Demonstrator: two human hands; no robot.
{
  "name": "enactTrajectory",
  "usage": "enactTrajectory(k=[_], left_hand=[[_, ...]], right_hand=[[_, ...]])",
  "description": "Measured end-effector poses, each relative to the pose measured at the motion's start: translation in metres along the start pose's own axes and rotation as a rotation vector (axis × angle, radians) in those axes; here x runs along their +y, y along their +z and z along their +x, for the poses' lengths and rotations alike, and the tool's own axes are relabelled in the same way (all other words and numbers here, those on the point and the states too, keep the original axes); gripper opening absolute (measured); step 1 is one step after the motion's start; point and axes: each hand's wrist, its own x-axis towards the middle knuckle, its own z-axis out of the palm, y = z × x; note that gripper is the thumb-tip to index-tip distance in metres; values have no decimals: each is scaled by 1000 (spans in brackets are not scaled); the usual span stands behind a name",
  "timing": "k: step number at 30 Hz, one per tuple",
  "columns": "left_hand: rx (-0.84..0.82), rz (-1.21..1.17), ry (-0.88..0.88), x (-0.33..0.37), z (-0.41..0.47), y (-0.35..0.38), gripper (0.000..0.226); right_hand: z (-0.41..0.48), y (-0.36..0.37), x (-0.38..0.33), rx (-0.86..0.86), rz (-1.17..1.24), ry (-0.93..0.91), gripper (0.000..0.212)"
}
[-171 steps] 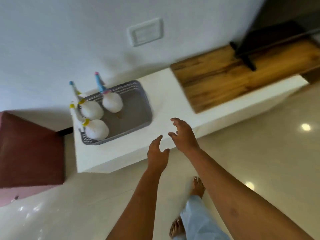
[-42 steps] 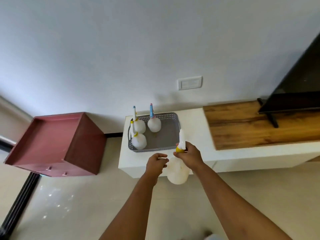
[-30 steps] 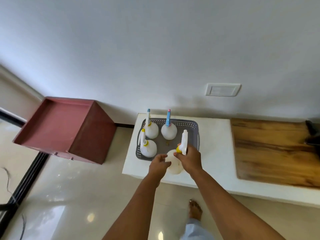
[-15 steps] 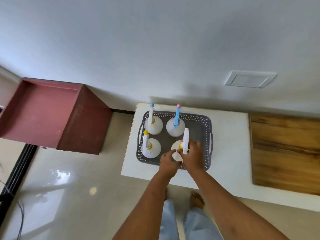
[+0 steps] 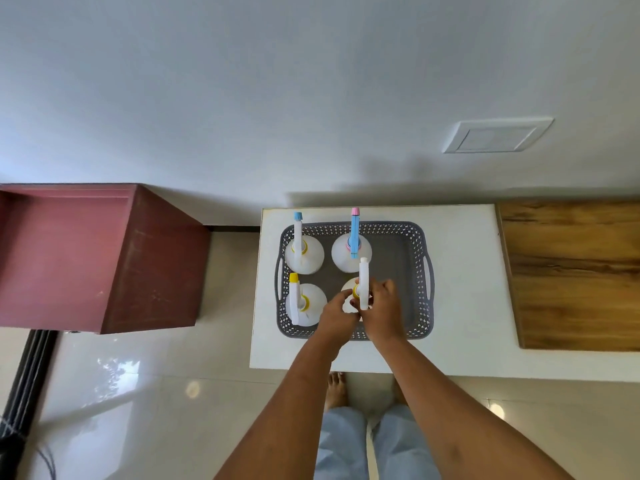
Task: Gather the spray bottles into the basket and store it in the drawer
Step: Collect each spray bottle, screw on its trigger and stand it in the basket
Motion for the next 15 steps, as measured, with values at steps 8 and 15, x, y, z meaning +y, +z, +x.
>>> enactTrajectory(k=[8,15], left_hand=[[-31,14,-14,-10,1,0,54],[-43,1,-21,-12,0,-2,58]], right_hand=[[-1,13,18,-4,16,20,34],[3,19,18,-16,3,25,42]])
